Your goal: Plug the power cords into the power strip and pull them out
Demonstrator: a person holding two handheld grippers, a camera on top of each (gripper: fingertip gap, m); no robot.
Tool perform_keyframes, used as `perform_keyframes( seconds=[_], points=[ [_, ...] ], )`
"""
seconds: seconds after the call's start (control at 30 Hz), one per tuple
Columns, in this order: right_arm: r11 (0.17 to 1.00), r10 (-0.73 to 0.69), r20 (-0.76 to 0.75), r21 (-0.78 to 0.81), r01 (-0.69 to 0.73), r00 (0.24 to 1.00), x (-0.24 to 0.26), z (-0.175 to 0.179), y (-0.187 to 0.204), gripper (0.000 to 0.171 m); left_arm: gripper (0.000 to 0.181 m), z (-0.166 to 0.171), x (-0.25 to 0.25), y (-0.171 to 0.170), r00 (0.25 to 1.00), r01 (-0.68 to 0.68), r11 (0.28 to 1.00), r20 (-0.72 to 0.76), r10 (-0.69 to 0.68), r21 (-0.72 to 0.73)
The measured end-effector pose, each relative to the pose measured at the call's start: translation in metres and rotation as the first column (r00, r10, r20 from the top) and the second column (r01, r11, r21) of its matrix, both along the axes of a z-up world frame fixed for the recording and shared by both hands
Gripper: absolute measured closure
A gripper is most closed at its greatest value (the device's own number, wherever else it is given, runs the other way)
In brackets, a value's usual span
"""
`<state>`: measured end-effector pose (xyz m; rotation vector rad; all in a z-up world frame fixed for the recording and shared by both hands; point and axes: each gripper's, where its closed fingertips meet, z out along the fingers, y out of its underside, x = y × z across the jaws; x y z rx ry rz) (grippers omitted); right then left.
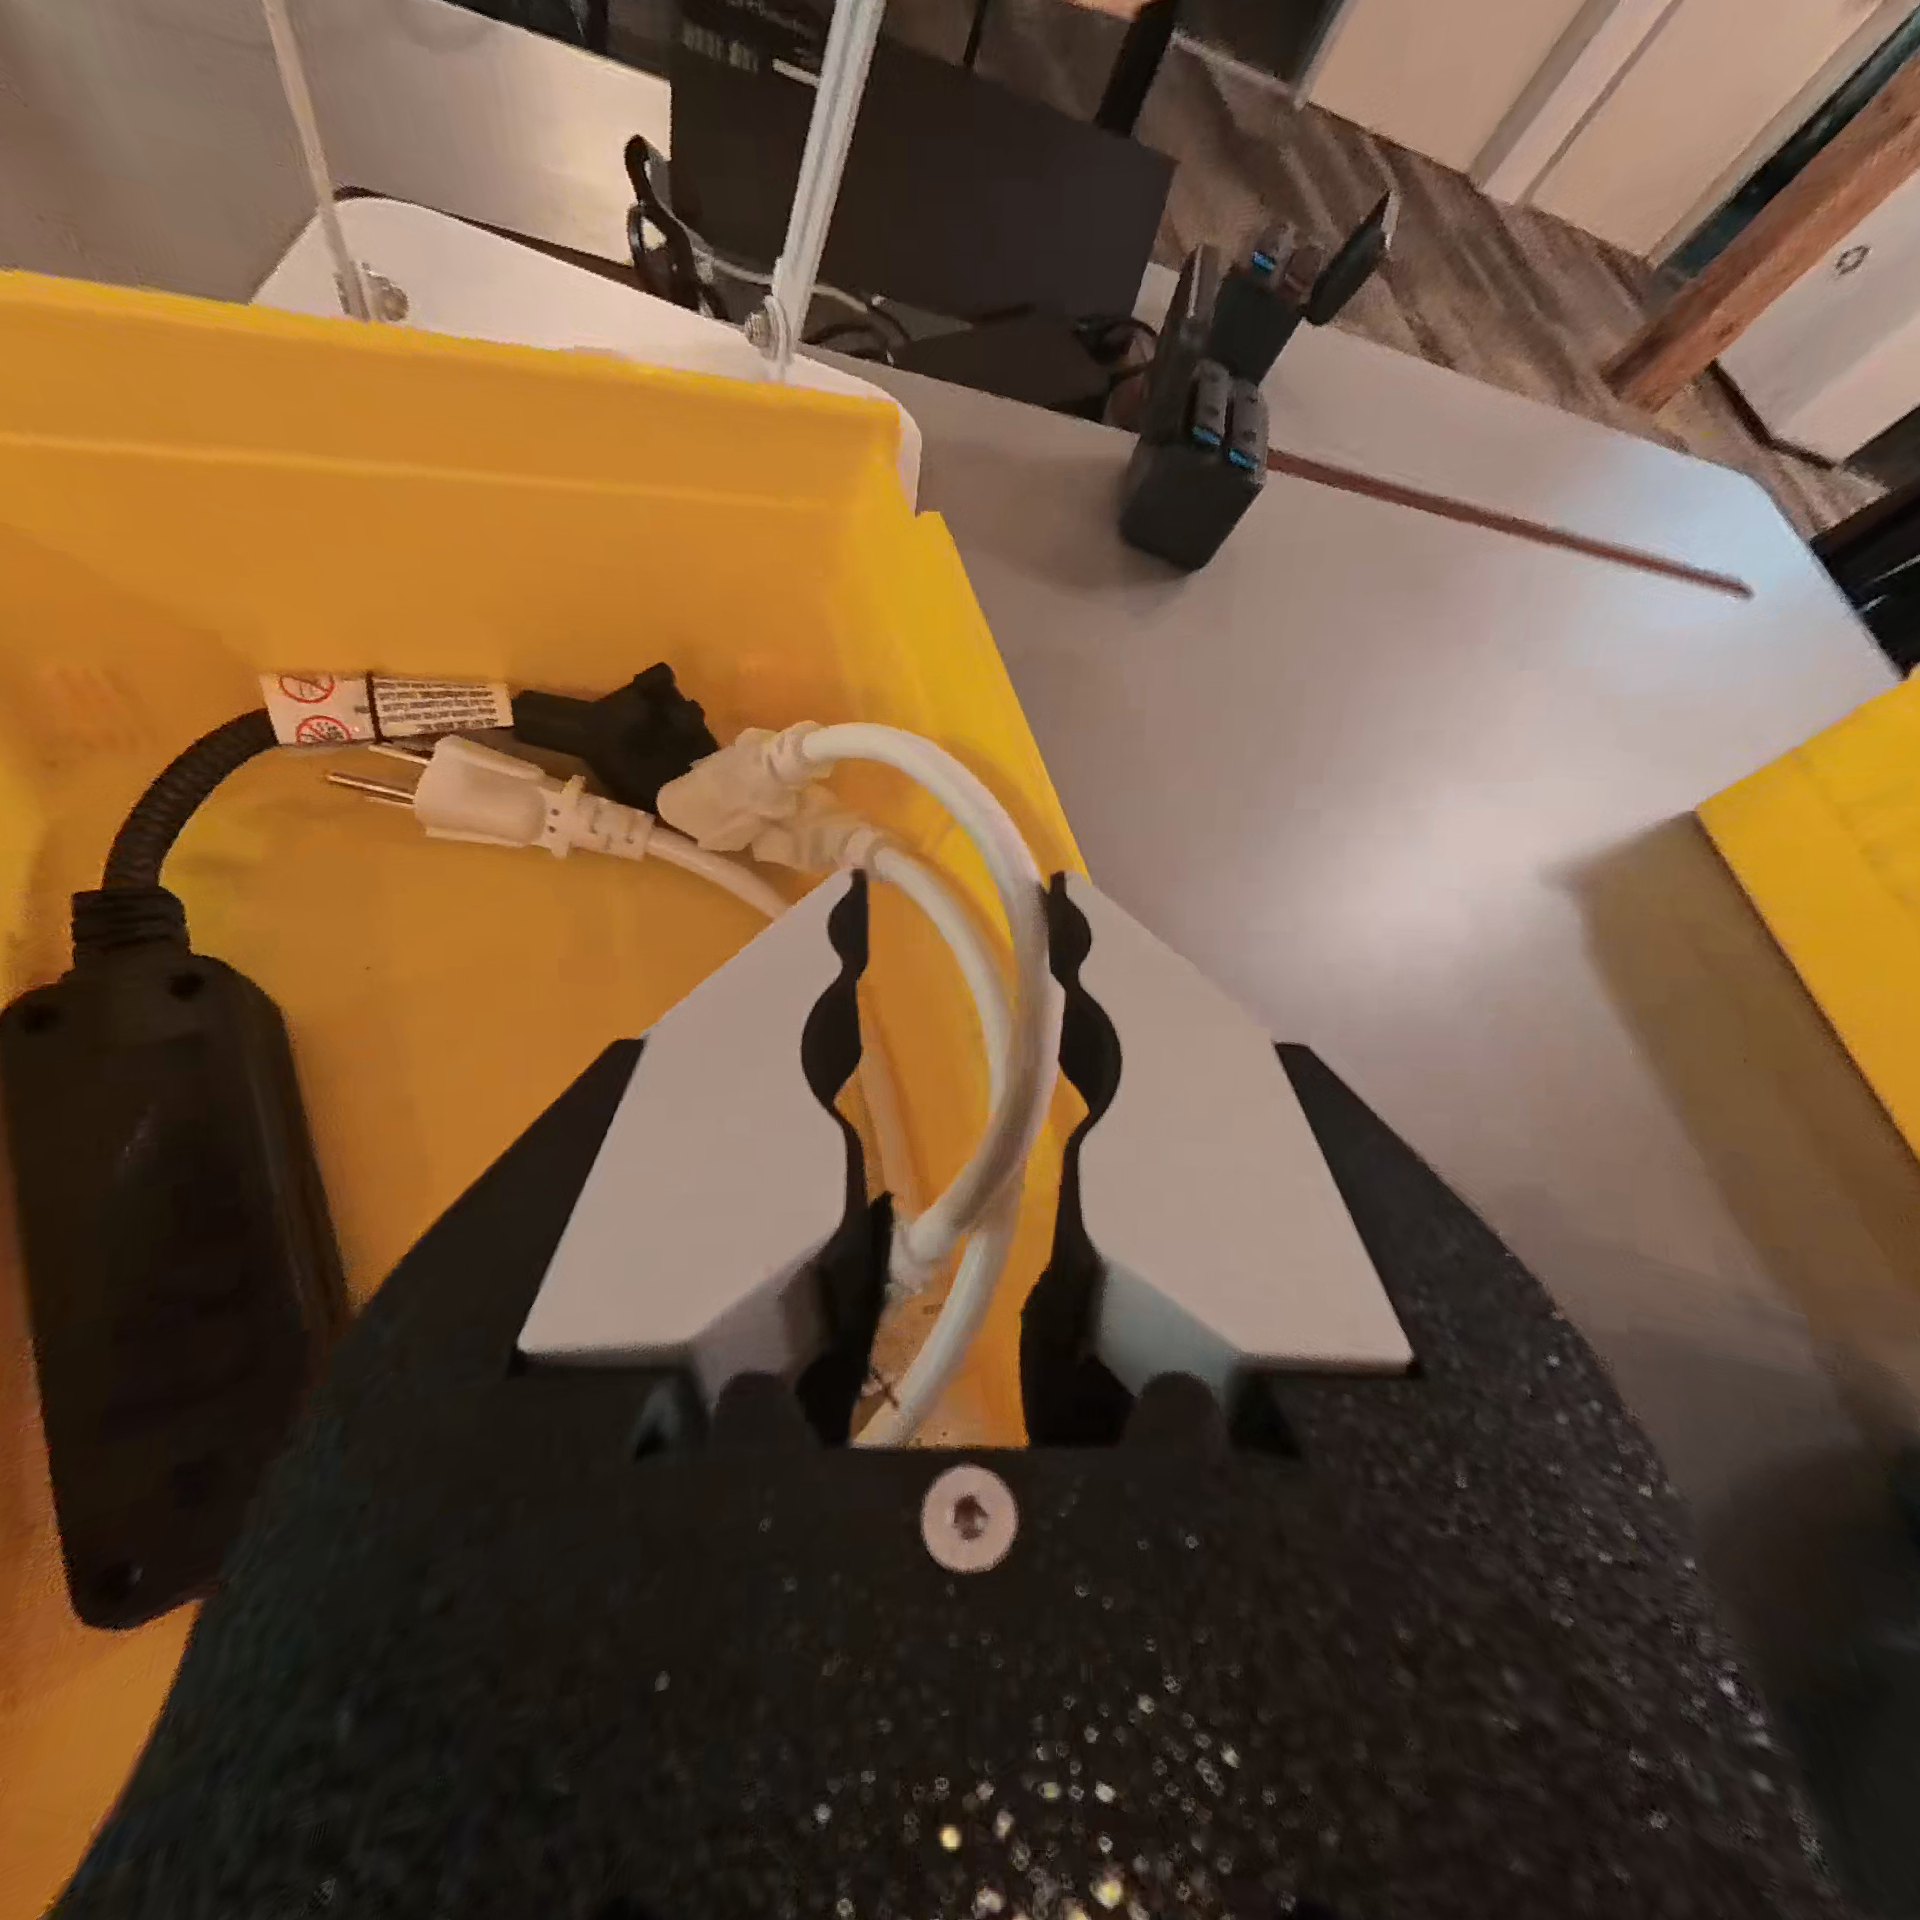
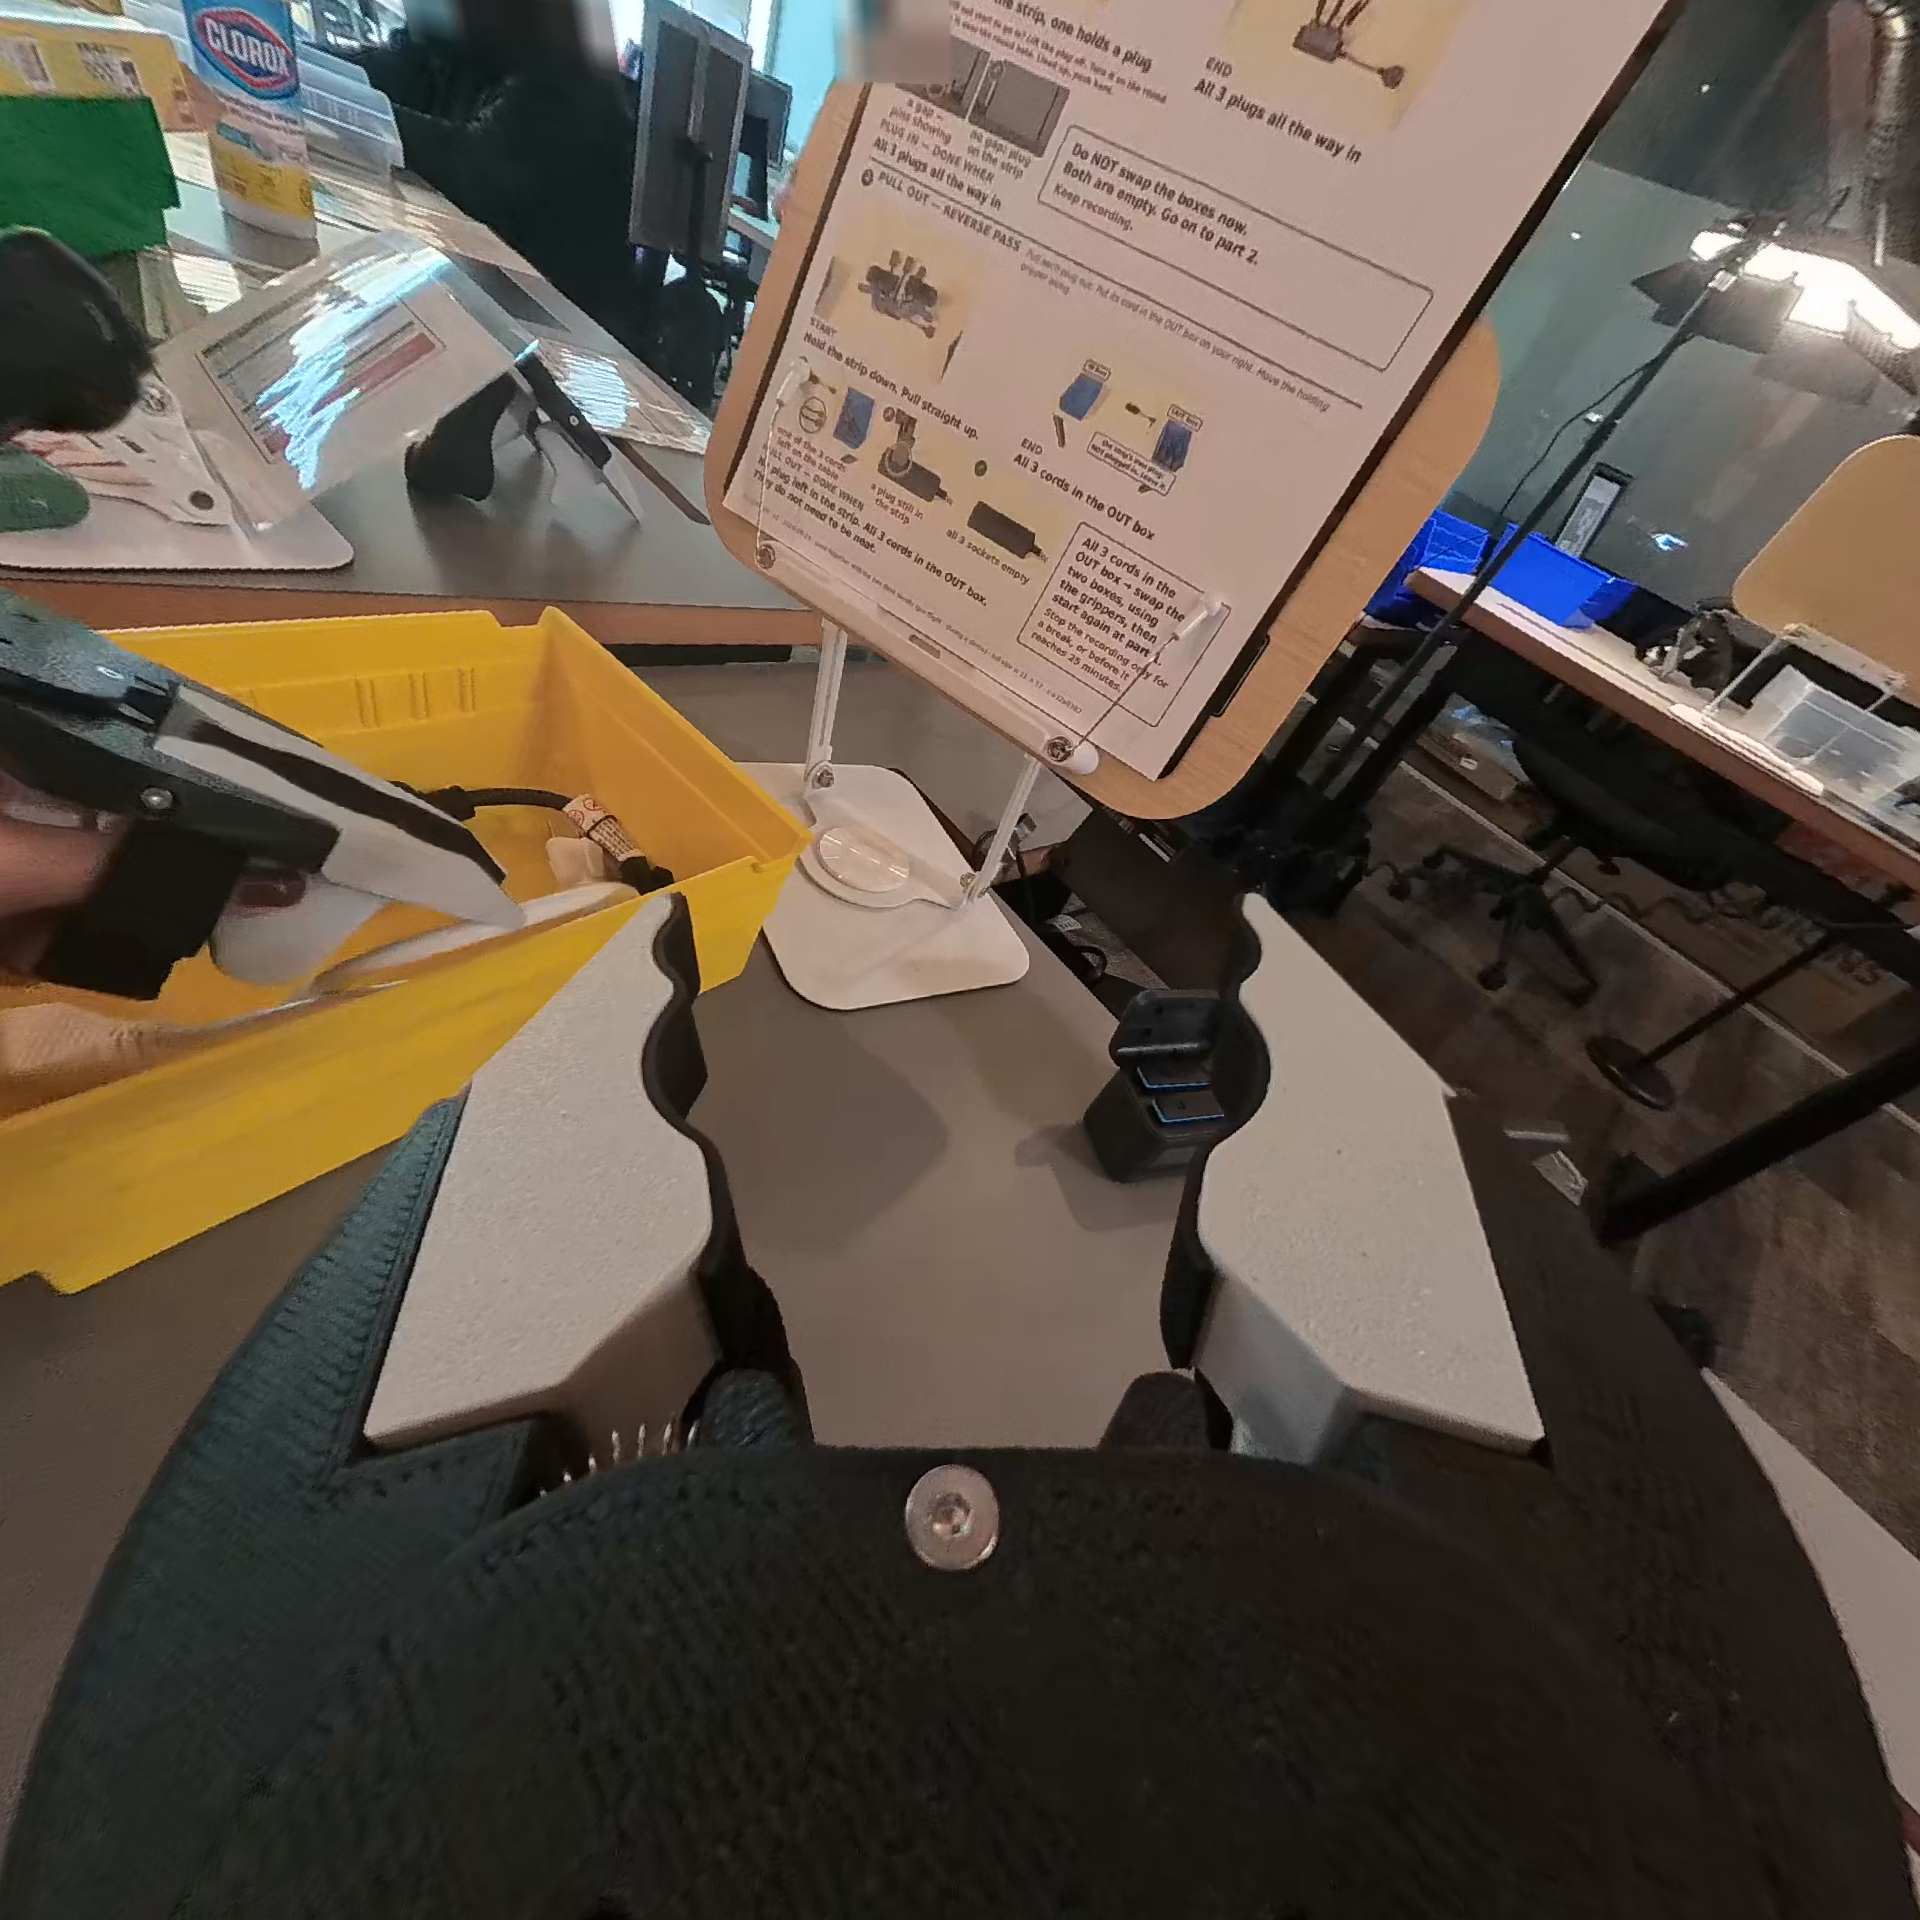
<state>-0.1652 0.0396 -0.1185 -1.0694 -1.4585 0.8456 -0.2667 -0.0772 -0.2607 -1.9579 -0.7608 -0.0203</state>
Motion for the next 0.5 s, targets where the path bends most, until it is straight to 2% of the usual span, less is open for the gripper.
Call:
perform_keyframes(
  seconds=[0.13, 0.27, 0.4, 0.5],
  points=[
    [1.000, 0.018, 0.023, 0.001, -0.018, 1.000, -0.005, -0.007, -0.005, 0.072, 0.144, -0.003, 0.001, -0.001, 1.000, 0.024, 0.998, -0.008, -0.025, -0.064],
    [0.999, 0.039, 0.031, 0.008, -0.040, 0.999, -0.008, -0.011, -0.013, 0.073, 0.160, -0.003, 0.012, 0.002, 0.994, 0.101, 0.994, 0.040, -0.100, -0.041],
    [0.998, 0.055, 0.028, 0.009, -0.056, 0.998, -0.008, -0.011, -0.017, 0.074, 0.173, 0.000, 0.020, -0.001, 0.968, 0.192, 0.980, 0.152, -0.199, 0.058],
    [0.999, 0.048, 0.024, 0.021, -0.048, 0.999, -0.008, -0.009, -0.017, 0.074, 0.175, 0.026, 0.005, -0.013, 0.985, 0.125, 0.978, 0.101, -0.143, 0.166]
  ],
)
